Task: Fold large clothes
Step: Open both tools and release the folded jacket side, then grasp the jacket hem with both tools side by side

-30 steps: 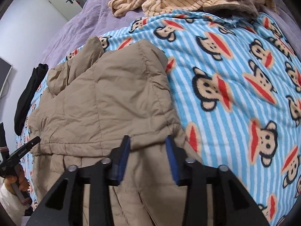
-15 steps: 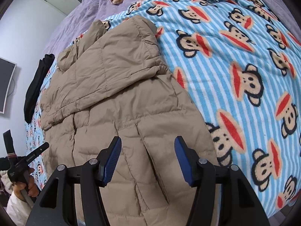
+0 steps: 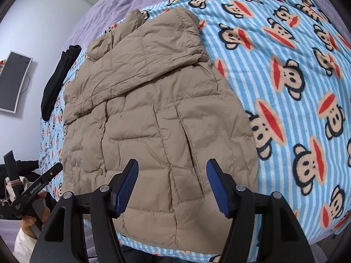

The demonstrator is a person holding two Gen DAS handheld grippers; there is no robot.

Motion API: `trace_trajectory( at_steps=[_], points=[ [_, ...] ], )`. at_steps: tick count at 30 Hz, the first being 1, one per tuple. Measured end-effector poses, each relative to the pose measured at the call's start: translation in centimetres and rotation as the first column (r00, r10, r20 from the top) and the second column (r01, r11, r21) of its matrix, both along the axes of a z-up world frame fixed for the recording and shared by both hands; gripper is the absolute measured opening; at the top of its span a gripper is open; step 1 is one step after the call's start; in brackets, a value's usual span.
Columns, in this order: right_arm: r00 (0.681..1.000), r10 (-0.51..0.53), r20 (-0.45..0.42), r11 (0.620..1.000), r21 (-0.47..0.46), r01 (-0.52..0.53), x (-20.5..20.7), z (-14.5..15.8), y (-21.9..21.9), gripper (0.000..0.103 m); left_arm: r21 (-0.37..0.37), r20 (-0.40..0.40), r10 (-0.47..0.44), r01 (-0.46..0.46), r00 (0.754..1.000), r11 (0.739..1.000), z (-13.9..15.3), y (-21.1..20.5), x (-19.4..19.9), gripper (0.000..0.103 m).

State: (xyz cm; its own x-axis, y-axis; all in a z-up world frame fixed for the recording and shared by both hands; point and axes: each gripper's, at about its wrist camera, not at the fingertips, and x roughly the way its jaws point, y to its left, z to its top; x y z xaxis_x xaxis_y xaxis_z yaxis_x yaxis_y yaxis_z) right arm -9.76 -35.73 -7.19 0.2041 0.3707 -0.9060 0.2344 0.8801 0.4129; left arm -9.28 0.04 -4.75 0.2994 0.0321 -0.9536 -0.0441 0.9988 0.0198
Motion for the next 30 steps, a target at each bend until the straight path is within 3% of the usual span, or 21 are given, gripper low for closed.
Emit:
trace_trajectory(
  at_steps=[2, 4, 8, 13, 20, 21, 30],
  points=[
    [1.000, -0.001, -0.006, 1.000, 0.010, 0.001, -0.6, 0.2, 0.4, 0.071, -0.003, 0.004, -0.007, 0.007, 1.000, 1.000, 0.4, 0.3, -0.4, 0.102],
    [1.000, -0.003, -0.004, 1.000, 0.020, 0.003, -1.2, 0.4, 0.9, 0.080, -0.030, -0.010, -0.026, 0.025, 1.000, 0.999, 0.3, 0.7, -0.8, 0.102],
    [1.000, -0.023, -0.002, 0.999, 0.028, 0.023, -2.3, 0.7, 1.9, 0.081, -0.049, -0.024, -0.047, 0.045, 0.999, 0.998, -0.1, 1.7, -1.6, 0.102],
    [0.997, -0.070, -0.031, 0.996, 0.055, 0.071, -3.8, 0.1, 3.2, 0.093, -0.059, -0.042, -0.059, 0.057, 0.997, 0.997, -1.0, 3.4, -2.9, 0.102],
    [0.989, -0.134, -0.067, 0.987, 0.080, 0.139, -6.4, -0.6, 5.5, 0.095, -0.071, -0.079, -0.080, 0.074, 0.994, 0.995, -2.6, 5.8, -4.4, 0.102],
    [0.987, -0.141, -0.077, 0.986, 0.083, 0.147, -6.8, -0.8, 5.8, 0.103, -0.070, -0.084, -0.083, 0.077, 0.993, 0.995, -2.8, 6.0, -4.6, 0.102],
    [0.973, -0.198, -0.116, 0.971, 0.112, 0.211, -9.1, -1.5, 7.1, 0.103, -0.170, -0.140, -0.085, 0.060, 0.987, 0.984, -4.6, 8.7, -5.7, 0.102]
  ],
)
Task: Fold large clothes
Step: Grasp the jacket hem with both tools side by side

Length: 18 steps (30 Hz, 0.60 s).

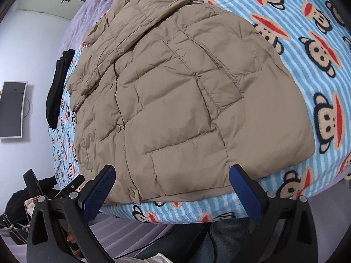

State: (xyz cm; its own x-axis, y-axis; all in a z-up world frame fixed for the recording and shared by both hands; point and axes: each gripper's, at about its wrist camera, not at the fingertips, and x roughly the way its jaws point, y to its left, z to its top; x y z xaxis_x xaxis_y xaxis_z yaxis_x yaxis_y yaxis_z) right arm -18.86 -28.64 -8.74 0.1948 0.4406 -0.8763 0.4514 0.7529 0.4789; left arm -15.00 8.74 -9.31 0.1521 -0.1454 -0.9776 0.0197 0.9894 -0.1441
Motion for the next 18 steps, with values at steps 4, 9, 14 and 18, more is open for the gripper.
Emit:
trace_trajectory(
  at_steps=[4, 9, 14, 18],
  points=[
    [0.998, -0.038, -0.041, 0.999, 0.019, 0.038, -0.7, -0.7, -0.7, 0.103, -0.100, -0.042, 0.064, -0.068, 0.997, 0.993, -0.9, 3.1, -0.9, 0.102],
    [0.986, -0.143, -0.082, 0.986, 0.074, 0.149, -2.5, -2.0, -2.7, 0.103, -0.232, -0.110, 0.117, -0.140, 0.987, 0.962, -2.1, 6.4, -2.5, 0.102],
    [0.956, -0.271, -0.116, 0.946, 0.152, 0.286, -4.8, -3.7, -4.5, 0.103, -0.355, -0.190, 0.113, -0.175, 0.975, 0.918, -3.8, 7.6, -3.7, 0.102],
    [0.927, -0.347, -0.142, 0.909, 0.194, 0.369, -6.5, -5.0, -5.3, 0.103, -0.397, -0.238, 0.118, -0.207, 0.964, 0.894, -5.4, 7.2, -3.6, 0.102]
  ],
)
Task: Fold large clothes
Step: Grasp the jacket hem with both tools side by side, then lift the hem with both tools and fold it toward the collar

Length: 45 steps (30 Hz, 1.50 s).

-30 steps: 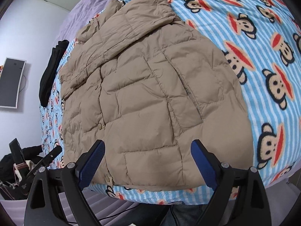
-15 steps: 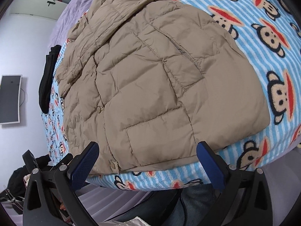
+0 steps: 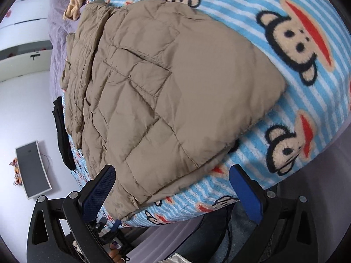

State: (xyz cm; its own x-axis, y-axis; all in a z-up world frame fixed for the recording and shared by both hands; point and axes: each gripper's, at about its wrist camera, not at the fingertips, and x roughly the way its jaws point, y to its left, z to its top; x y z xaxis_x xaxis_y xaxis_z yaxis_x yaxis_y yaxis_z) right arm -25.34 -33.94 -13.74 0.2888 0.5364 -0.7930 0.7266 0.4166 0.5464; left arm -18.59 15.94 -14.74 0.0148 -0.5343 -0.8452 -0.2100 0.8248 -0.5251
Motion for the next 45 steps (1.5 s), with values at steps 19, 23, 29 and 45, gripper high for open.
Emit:
trace_trajectory(
  at_steps=[19, 23, 29, 45],
  points=[
    [0.978, -0.191, 0.077, 0.972, 0.153, 0.178, 0.7, -3.3, 1.5, 0.103, -0.016, 0.053, -0.041, 0.042, 0.998, 0.999, -0.7, -2.9, 3.0, 0.043],
    [0.977, -0.202, 0.073, 0.970, 0.155, 0.189, 1.1, -3.3, 1.7, 0.095, -0.023, 0.073, -0.035, 0.037, 0.997, 0.999, 0.2, -2.5, 3.9, 0.020],
    [0.986, -0.159, 0.043, 0.980, 0.129, 0.153, 1.7, -3.5, 1.0, 0.014, -0.038, 0.163, -0.011, 0.017, 0.987, 0.999, 4.0, -2.1, 5.4, 0.018],
    [0.895, 0.329, 0.300, 0.940, -0.194, -0.281, 17.6, 10.1, 0.6, 0.011, 0.051, 0.483, 0.127, -0.173, 0.866, 0.984, 16.6, -4.6, 17.6, 0.018]
  ],
)
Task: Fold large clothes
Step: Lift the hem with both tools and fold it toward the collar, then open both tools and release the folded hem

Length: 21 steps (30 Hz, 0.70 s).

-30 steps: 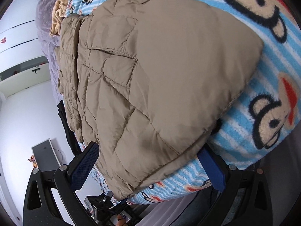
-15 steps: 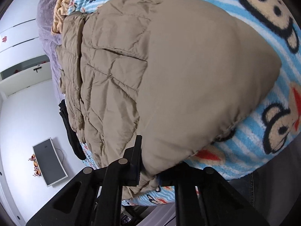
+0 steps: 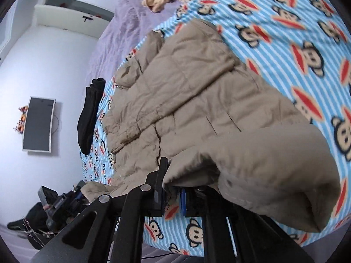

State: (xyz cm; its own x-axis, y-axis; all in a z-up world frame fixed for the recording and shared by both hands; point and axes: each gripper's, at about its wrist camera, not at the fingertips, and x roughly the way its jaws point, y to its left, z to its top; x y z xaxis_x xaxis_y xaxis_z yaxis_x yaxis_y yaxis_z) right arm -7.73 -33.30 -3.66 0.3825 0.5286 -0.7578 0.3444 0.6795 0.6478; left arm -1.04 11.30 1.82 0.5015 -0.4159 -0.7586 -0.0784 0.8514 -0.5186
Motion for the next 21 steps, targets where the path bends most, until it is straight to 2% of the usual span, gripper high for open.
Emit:
trace_trajectory(
  at_steps=[3, 8, 16, 21],
  points=[
    [0.997, 0.050, 0.052, 0.998, -0.032, -0.049, 3.5, 1.5, -0.2, 0.010, 0.034, 0.034, 0.004, -0.005, 0.999, 0.999, 0.1, -1.0, 2.7, 0.018],
    [0.989, 0.120, 0.089, 0.989, -0.095, -0.112, 9.0, 2.0, -0.1, 0.010, 0.088, 0.014, -0.033, 0.032, 0.999, 0.996, -2.8, -2.6, 6.6, 0.018],
    [0.987, 0.135, 0.092, 0.975, -0.192, -0.116, 14.0, -0.1, 0.7, 0.009, 0.167, -0.007, -0.103, 0.102, 0.995, 0.981, -5.8, -3.3, 11.8, 0.018],
    [0.990, 0.104, 0.098, 0.967, -0.241, -0.078, 17.6, -1.7, 0.8, 0.009, 0.248, -0.001, -0.056, 0.055, 0.998, 0.967, -6.9, -2.4, 14.1, 0.018]
  ],
)
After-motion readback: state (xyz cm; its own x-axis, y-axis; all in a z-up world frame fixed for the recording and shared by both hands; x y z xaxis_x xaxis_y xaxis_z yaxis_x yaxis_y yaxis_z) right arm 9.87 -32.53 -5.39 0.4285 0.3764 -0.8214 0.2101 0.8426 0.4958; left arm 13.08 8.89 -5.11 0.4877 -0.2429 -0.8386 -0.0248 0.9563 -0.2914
